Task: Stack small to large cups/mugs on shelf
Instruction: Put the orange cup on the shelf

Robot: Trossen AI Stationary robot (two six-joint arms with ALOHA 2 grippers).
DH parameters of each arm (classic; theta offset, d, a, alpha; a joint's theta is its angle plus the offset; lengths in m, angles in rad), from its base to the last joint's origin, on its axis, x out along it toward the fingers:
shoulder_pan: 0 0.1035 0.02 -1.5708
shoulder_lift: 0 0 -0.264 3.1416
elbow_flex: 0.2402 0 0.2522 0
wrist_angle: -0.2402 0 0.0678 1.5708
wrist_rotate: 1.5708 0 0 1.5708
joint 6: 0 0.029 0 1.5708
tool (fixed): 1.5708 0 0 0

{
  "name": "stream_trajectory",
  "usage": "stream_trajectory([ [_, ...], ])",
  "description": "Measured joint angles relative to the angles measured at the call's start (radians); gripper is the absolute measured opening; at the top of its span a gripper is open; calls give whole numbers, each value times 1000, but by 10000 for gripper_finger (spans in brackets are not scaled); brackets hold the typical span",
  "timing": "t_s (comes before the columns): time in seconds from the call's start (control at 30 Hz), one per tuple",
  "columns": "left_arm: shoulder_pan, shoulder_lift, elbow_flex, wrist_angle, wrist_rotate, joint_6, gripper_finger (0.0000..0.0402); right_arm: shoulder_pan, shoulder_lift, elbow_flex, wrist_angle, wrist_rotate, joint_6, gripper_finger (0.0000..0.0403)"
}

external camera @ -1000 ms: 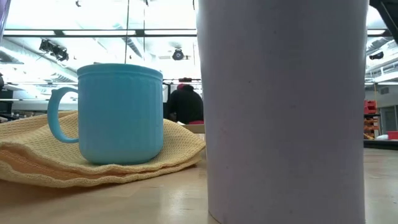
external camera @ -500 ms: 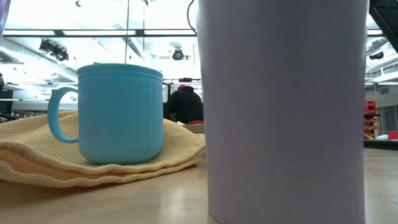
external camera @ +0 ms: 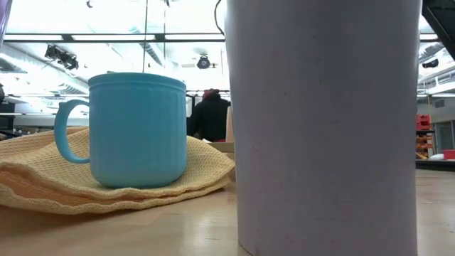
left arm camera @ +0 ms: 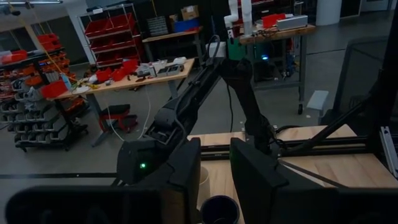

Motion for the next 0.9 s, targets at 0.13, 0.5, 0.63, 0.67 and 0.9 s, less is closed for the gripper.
stream_trajectory([
  [0.13,0,0,0,0,0,0,96,-3,0,0,-3,-6,2,7],
  [0.5,0,0,0,-1,0,2,98,-1,-44,2,7,-5,-2,2],
  [0.63,0,0,0,-1,0,6,97,-1,-124,2,7,-18,-2,2],
  [0.67,0,0,0,-1,0,11,96,-1,-145,2,7,-31,4,2],
  [0.9,2,0,0,1,0,30,98,80,-263,5,-32,-55,59,0],
])
